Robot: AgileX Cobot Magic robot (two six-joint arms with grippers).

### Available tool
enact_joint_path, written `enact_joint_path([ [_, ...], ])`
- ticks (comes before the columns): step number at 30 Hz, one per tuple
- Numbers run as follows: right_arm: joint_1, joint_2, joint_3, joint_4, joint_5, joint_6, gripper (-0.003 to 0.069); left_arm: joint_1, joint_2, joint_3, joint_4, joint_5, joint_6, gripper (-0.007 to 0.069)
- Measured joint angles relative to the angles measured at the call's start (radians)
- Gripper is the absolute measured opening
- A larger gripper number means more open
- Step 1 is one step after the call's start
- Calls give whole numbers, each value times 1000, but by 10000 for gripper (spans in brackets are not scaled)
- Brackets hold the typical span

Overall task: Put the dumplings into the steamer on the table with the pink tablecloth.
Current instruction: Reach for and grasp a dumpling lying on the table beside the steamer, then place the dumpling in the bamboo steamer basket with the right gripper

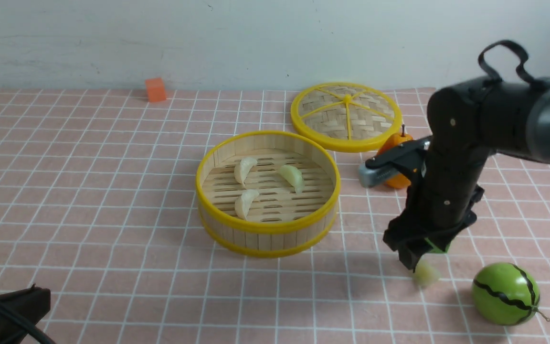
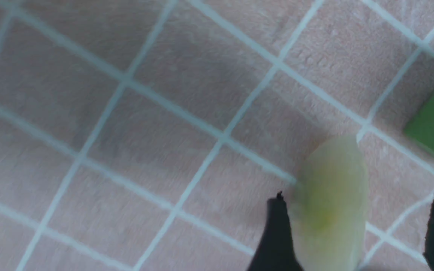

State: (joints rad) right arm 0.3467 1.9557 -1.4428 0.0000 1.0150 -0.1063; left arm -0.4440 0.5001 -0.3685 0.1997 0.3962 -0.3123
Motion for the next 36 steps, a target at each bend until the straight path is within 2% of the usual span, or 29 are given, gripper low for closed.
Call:
enact_joint_path([
  [3,-8,60,10,25,-64,31,479,0,0,0,0,-15,0,-2],
  [8,-7,89,6,62,-53,41,364,0,0,0,0,-17,0,1],
  [9,-7,89,-2,69,-32,41,295,0,0,0,0,-17,0,3],
  [11,-5,77,-28,71,27,41,213,0,0,0,0,-17,0,4],
  [15,-5,26,-107,70,84,42,218,0,0,0,0,-17,0,5],
  [19,-3,-46,-245,121,92,40,218,0,0,0,0,-17,0,11],
  [22,25,-60,-341,221,-18,-12,218,0,0,0,0,-17,0,15],
  [27,106,5,-360,383,-229,-193,218,0,0,0,0,-17,0,17],
  [31,135,138,-360,415,-344,-280,218,0,0,0,0,-17,0,20],
  [36,133,266,-358,415,-392,-298,227,0,0,0,0,-17,0,20],
])
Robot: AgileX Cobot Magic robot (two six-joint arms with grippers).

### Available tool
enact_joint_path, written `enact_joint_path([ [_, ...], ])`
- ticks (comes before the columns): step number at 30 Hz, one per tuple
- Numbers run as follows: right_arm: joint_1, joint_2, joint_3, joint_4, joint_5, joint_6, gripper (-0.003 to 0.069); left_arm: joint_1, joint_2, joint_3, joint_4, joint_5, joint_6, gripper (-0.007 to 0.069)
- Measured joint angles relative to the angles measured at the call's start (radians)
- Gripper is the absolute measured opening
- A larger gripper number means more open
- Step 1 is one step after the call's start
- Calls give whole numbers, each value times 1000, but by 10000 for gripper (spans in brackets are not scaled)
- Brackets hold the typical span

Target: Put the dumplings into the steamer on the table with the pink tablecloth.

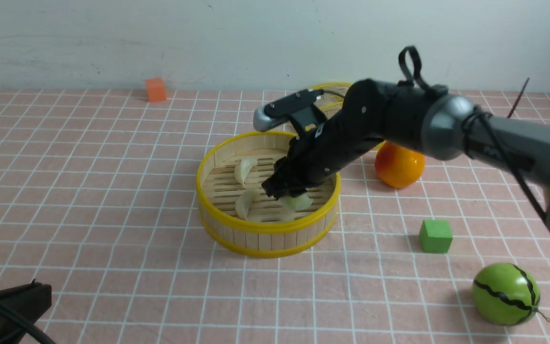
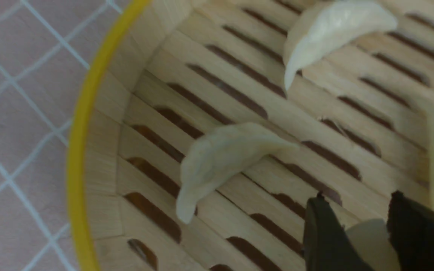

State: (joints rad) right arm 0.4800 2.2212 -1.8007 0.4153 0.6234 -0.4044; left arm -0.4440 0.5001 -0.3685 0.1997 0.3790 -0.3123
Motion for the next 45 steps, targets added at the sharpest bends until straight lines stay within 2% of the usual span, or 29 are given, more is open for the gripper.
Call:
enact_joint_path([
  [2,0,13,0,1,-12,0,250,0,0,0,0,0,0,20],
  [4,0,11,0,2,-16,0,360,0,0,0,0,0,0,20],
  [9,0,-59,-11,-8,13,0,530,0,0,0,0,0,0,20],
  [13,-3,-216,-79,-42,86,4,552,0,0,0,0,0,0,21],
  [16,-9,-362,-136,-92,163,5,508,0,0,0,1,0,0,24],
  [19,-9,-554,-173,-173,236,22,409,0,0,0,1,0,0,29],
  [24,-9,-836,-76,-301,303,152,174,0,0,0,1,0,0,34],
  [27,-9,-993,120,-359,303,199,24,0,0,0,1,0,0,36],
  [28,-9,-1045,206,-377,291,210,-3,0,0,0,1,0,0,36],
  [31,-9,-1195,483,-438,211,232,-19,0,0,0,2,0,0,36],
  [36,-9,-1456,949,-519,-17,237,-19,0,0,0,2,0,0,38],
  [39,-9,-1658,1271,-522,-259,240,-18,0,0,0,2,0,0,38],
  [44,-9,-1931,1603,-476,-584,294,-16,0,0,0,2,0,0,38],
  [45,-9,-1931,1614,-476,-597,294,-16,0,0,0,2,0,0,38],
])
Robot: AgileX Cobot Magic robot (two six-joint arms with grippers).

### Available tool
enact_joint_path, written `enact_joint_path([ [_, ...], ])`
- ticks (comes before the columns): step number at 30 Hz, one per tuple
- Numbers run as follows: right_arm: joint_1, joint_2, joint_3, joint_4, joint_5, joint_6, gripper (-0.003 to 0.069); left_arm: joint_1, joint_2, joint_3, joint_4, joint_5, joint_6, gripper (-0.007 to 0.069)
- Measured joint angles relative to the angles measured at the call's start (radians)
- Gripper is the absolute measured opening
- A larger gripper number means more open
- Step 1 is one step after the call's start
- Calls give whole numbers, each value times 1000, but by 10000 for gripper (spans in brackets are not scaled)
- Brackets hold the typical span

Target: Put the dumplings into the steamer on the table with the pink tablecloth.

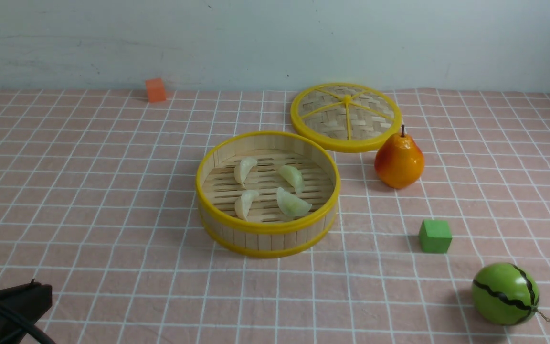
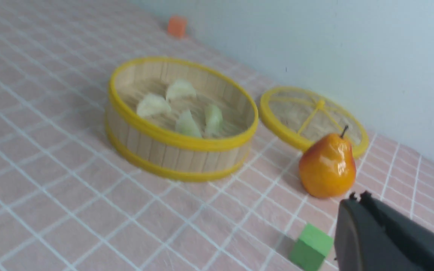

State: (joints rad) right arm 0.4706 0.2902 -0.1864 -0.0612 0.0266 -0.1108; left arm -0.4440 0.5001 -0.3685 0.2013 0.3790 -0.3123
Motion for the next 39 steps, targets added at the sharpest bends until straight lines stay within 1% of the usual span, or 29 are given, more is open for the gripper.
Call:
enact_joint_path([
  [3,0,-166,166,15,-182,65,-16,0,0,0,0,0,0,39],
  [4,0,-214,197,25,-213,83,-16,0,0,0,0,0,0,39],
  [7,0,-289,210,44,-224,116,-15,0,0,0,0,0,0,39],
  [11,0,-300,210,49,-222,122,-13,0,-1,0,0,0,0,39],
  [14,-9,-300,210,51,-166,123,-10,0,-1,0,0,0,0,43],
  [16,-40,-300,210,51,-119,123,-10,0,-1,0,0,0,0,46],
  [17,-85,-300,210,51,-64,125,-10,0,-1,0,0,1,0,48],
  [18,-108,-300,211,51,-27,128,-10,0,-1,0,0,1,0,50],
  [19,-169,-300,211,51,14,133,-10,0,-1,0,0,0,0,50],
  [20,-169,-300,211,51,21,133,-10,0,-1,0,0,0,0,50],
  [21,-214,-300,211,52,55,140,-10,0,-1,0,0,0,0,50],
  [22,-299,-300,211,61,109,154,-10,0,-1,0,0,0,0,50],
  [23,-299,-300,211,61,115,154,-10,0,-1,0,0,0,0,50],
  [25,-380,-300,211,93,188,157,-10,0,-1,0,0,0,0,50],
  [27,-414,-300,211,109,252,157,-10,0,-1,0,-1,0,0,55],
  [29,-426,-300,211,119,311,157,-9,0,-1,0,-1,0,0,56],
  [32,-427,-300,205,128,348,157,-7,0,-1,0,-1,0,0,57],
  [39,-427,-300,203,128,358,157,-3,0,-1,0,-1,0,0,64],
])
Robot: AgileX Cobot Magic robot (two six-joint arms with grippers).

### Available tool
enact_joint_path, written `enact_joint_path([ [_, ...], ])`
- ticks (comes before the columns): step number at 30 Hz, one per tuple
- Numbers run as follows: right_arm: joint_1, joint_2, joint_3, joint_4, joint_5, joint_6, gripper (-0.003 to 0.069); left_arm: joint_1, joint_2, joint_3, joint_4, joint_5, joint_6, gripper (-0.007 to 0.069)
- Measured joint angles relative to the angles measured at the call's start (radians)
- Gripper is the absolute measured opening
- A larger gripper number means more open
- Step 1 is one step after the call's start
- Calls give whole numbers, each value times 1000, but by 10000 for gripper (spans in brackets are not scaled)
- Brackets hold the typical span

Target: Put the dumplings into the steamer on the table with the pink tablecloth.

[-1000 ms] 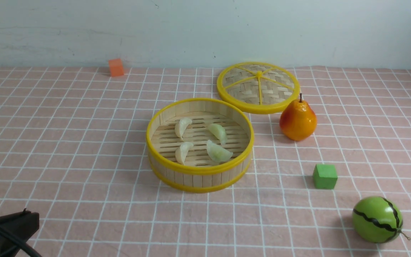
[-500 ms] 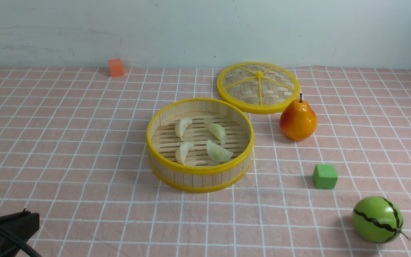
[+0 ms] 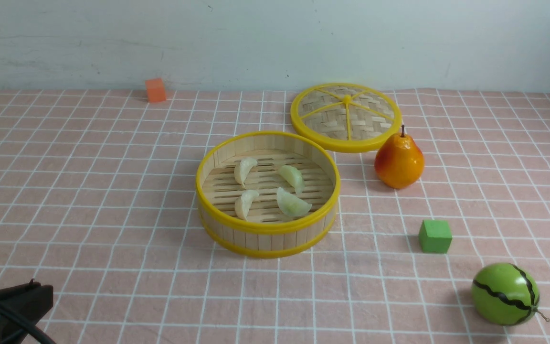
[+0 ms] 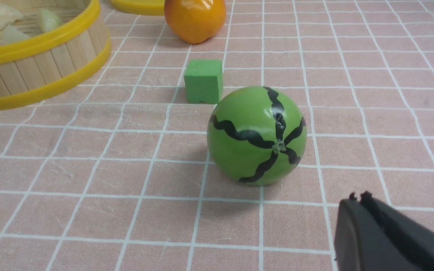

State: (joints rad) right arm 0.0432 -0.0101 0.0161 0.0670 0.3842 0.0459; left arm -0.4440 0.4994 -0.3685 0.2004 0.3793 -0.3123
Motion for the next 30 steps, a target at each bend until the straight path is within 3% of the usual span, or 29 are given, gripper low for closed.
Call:
enact_joint_path([
  [25,0,0,-1,0,3,0,0,0,-4,4,1,-2,0,81],
  [30,0,0,-1,0,3,0,6,0,-210,134,1,-34,0,89],
])
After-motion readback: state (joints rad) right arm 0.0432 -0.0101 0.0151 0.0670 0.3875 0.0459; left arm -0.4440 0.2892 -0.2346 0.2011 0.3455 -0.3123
